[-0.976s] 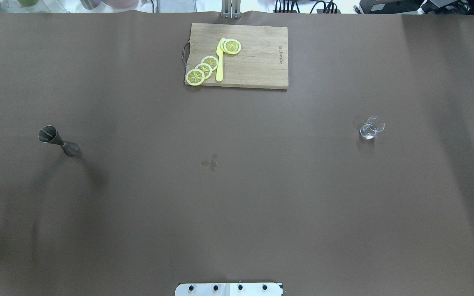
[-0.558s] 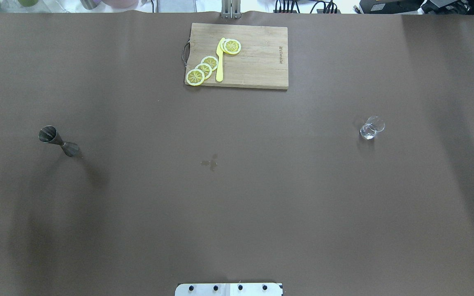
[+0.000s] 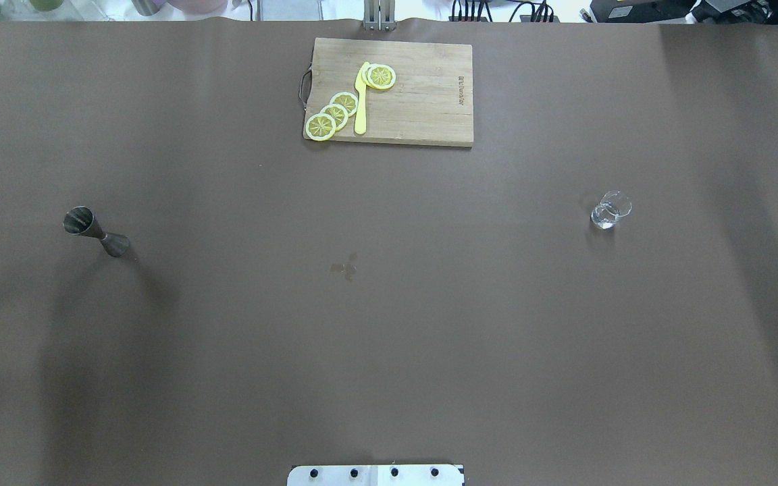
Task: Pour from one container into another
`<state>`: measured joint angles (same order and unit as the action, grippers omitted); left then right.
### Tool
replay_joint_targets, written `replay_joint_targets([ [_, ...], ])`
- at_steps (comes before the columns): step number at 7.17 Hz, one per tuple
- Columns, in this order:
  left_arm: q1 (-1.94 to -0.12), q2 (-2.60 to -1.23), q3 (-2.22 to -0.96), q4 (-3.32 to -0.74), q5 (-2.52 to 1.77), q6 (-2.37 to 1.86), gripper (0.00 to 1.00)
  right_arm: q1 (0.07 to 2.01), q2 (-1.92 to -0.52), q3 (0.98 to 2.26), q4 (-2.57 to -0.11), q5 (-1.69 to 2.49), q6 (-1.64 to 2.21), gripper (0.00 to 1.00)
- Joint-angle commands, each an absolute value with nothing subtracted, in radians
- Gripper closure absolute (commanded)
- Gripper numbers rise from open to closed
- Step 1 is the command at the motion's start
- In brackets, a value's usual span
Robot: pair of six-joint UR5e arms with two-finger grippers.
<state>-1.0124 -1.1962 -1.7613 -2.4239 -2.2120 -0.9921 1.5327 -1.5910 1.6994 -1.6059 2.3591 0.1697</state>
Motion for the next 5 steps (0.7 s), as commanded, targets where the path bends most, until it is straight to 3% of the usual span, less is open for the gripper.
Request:
replay_joint_targets([
  [1,-1.096,-1.239,-1.786,-2.254,-2.236,-0.775,0.07,1.532,-1.591,1.695,-1.605,2.359,0.169,0.00],
  [5,-1.250,-1.348,-1.763,-1.951,-2.290,-0.397,0.03,1.534,-1.592,1.698,-1.605,2.362,0.169,0.00],
])
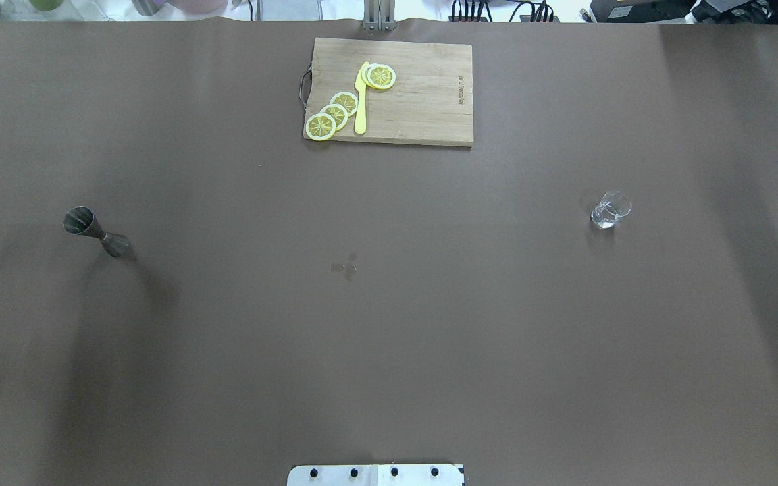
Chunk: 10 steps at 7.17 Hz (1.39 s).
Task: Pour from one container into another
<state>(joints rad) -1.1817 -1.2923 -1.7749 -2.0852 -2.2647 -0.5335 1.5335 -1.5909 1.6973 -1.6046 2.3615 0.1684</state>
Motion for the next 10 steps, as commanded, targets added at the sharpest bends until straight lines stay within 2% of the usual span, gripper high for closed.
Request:
replay_joint_targets([
  [1,-1.306,-1.388,-1.760,-1.840,-2.304,-0.303,0.03,1.534,-1.594,1.698,-1.605,2.362,0.169,0.00],
  [3,-1.391,-1.411,-1.759,-1.756,-2.362,-0.191,0.02,1.534,-1.595,1.695,-1.605,2.362,0.170,0.00],
  [4,-1.414,-1.390,-1.759,-1.755,-2.362,-0.088,0.02,1.534,-1.595,1.697,-1.605,2.364,0.170,0.00],
  [10,-1.594,-1.267,-1.772,-1.758,-2.473,-0.074,0.02,1.534,-1.601,1.703,-1.605,2.378,0.169,0.00],
])
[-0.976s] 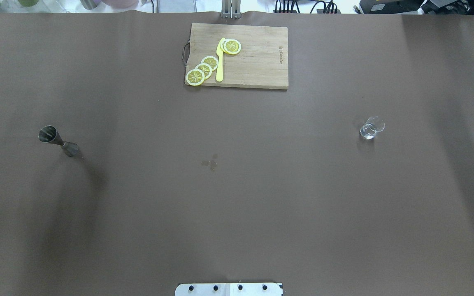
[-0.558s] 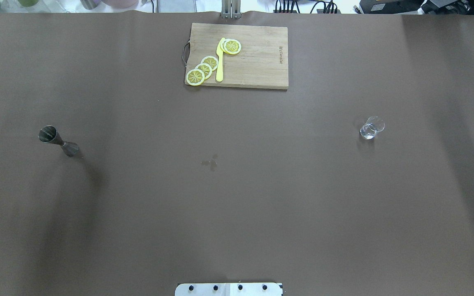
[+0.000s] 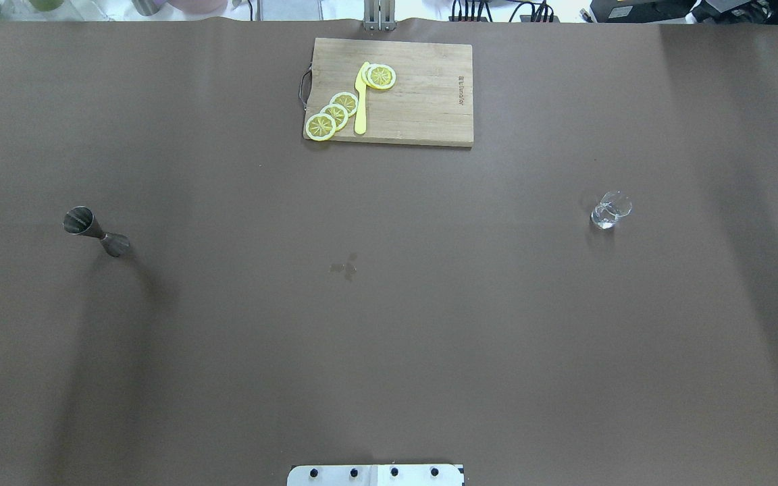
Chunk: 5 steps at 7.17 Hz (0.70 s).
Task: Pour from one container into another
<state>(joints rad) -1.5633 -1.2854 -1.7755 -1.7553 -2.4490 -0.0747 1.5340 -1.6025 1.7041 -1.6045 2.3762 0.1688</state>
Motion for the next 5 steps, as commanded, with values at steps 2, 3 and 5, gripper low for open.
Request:
replay_joint_targets([
  [2,-1.592,-1.281,-1.787,-1.750,-2.464,-0.075,0.02,1.534,-1.600,1.698,-1.605,2.378,0.169,0.00],
  [3,-1.582,-1.295,-1.757,-1.749,-2.444,-0.081,0.02,1.534,-1.600,1.698,-1.605,2.378,0.169,0.00],
  [5,-1.557,-1.341,-1.761,-1.727,-2.352,-0.086,0.02,1.534,-1.597,1.694,-1.605,2.381,0.169,0.00],
])
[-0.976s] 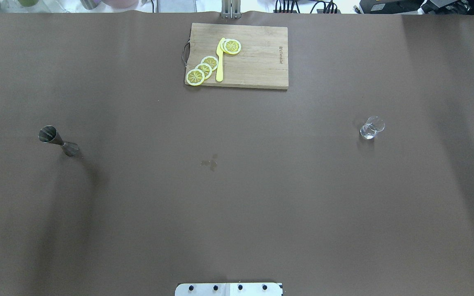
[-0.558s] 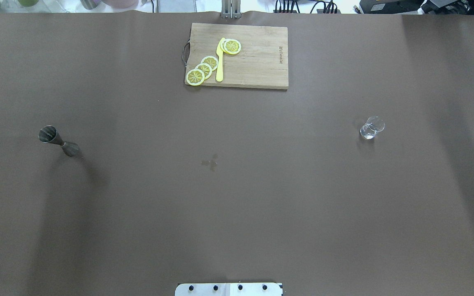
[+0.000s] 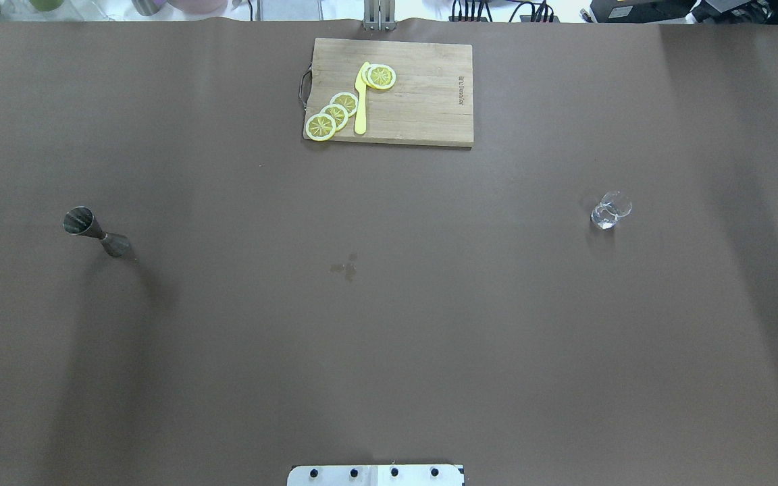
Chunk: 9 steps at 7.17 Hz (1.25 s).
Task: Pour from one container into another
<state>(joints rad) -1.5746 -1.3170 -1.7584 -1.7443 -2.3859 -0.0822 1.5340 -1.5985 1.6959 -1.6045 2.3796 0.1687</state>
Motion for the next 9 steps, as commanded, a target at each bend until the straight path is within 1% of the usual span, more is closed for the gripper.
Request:
replay_joint_targets([
  [1,-1.557,-1.363,-1.776,-1.679,-2.376,-0.086,0.02,1.534,-1.597,1.692,-1.606,2.382,0.169,0.00],
  [3,-1.555,-1.437,-1.778,-1.591,-2.381,-0.101,0.02,1.534,-1.597,1.687,-1.605,2.382,0.169,0.00],
  [4,-1.555,-1.446,-1.778,-1.586,-2.379,-0.127,0.02,1.534,-1.597,1.687,-1.605,2.384,0.169,0.00],
  [9,-1.555,-1.437,-1.781,-1.595,-2.352,-0.118,0.02,1.534,-1.598,1.687,-1.606,2.384,0.170,0.00],
])
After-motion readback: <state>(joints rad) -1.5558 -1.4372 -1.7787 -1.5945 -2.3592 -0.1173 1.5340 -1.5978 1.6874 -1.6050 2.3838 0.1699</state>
